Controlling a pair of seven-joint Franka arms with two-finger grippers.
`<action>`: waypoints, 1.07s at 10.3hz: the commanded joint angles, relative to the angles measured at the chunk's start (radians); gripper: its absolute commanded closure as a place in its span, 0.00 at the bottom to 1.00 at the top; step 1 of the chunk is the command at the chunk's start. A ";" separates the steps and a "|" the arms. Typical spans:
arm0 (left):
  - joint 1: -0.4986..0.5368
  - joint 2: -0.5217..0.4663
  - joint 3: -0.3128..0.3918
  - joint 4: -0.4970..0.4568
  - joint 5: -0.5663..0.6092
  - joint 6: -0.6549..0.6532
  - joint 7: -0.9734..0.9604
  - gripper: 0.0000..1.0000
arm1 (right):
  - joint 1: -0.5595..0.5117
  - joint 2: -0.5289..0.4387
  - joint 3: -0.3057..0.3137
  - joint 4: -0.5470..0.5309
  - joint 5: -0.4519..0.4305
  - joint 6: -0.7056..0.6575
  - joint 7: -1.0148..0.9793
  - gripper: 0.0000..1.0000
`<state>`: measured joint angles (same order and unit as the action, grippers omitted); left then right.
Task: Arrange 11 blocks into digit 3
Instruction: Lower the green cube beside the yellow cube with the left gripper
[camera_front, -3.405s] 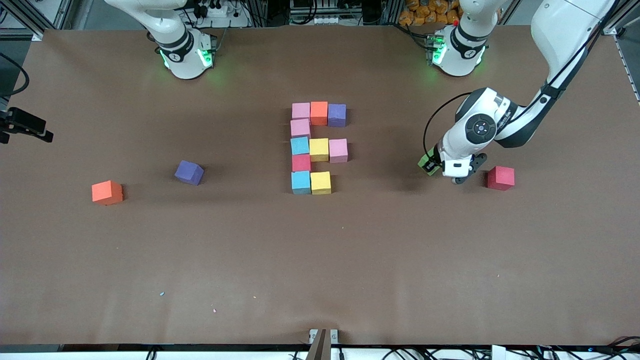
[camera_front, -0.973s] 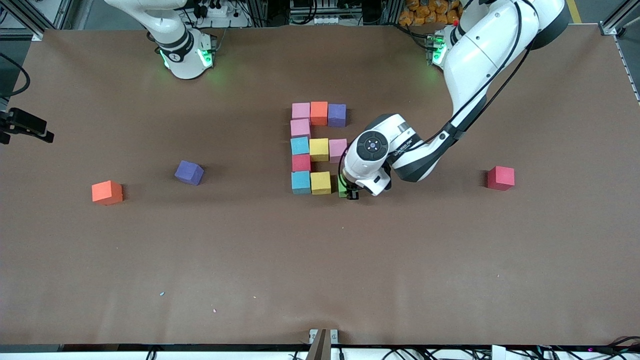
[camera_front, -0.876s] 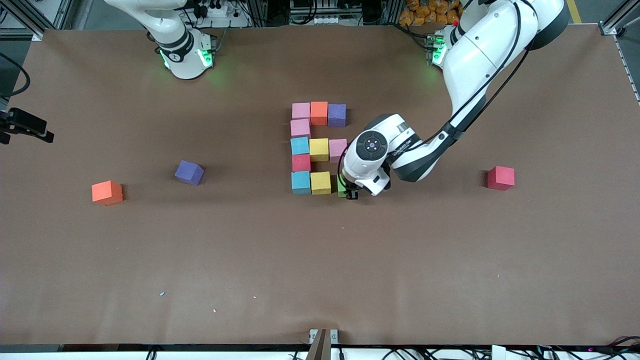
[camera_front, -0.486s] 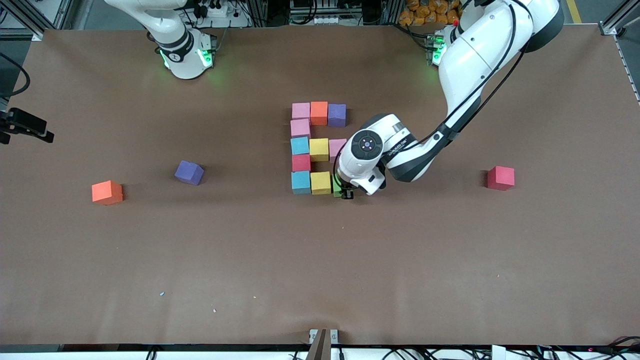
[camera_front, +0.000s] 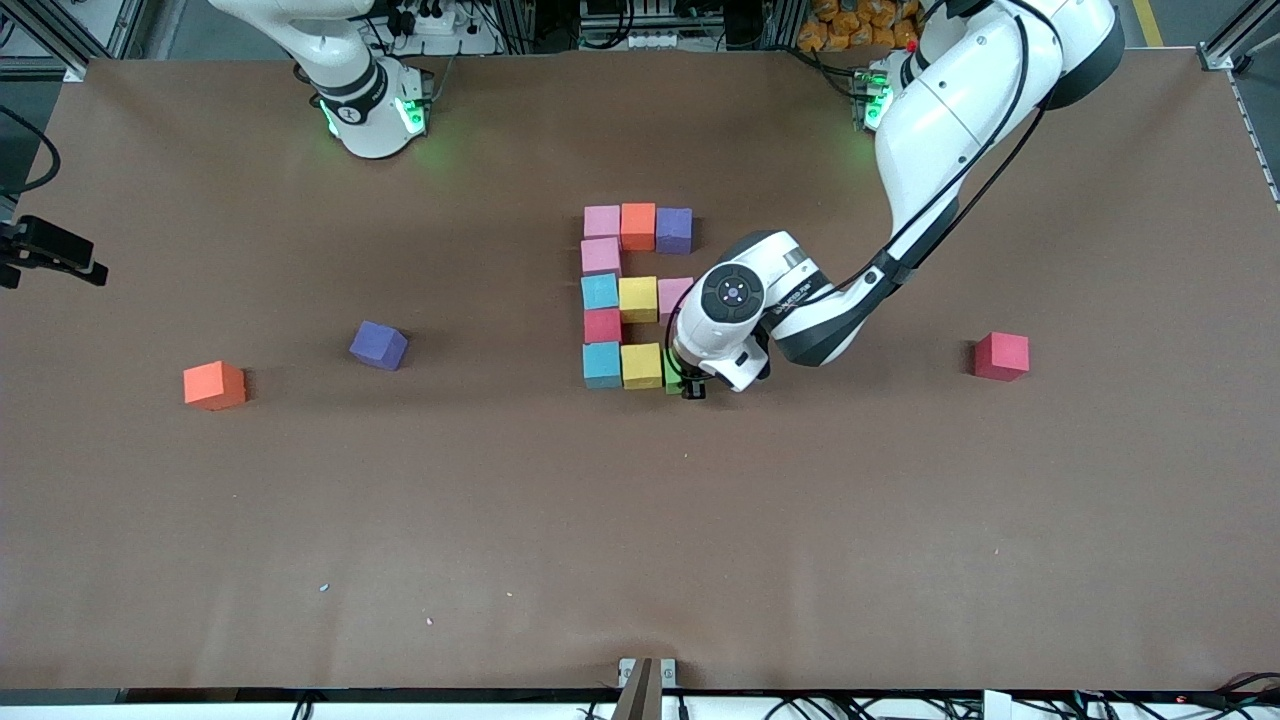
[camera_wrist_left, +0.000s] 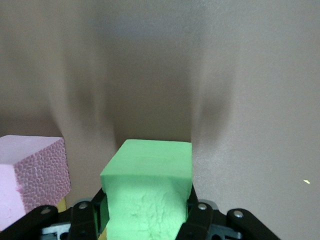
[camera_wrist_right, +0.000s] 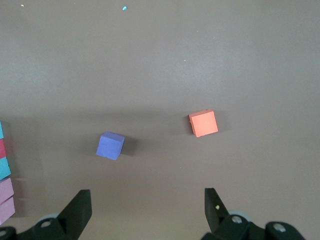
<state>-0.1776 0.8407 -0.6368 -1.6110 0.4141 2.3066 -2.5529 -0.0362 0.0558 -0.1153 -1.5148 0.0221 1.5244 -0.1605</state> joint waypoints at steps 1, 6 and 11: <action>-0.017 0.012 0.009 0.022 0.014 0.004 -0.020 0.83 | 0.002 -0.005 0.002 -0.002 -0.010 0.005 0.003 0.00; -0.036 0.009 0.015 0.020 0.041 0.004 0.037 0.00 | 0.002 -0.004 0.002 -0.002 -0.010 0.005 0.003 0.00; -0.031 -0.087 0.019 0.020 0.058 -0.038 0.028 0.00 | 0.012 -0.001 0.002 -0.002 -0.010 0.008 0.003 0.00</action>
<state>-0.1997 0.8256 -0.6281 -1.5866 0.4540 2.3046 -2.5213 -0.0313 0.0561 -0.1146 -1.5147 0.0221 1.5254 -0.1605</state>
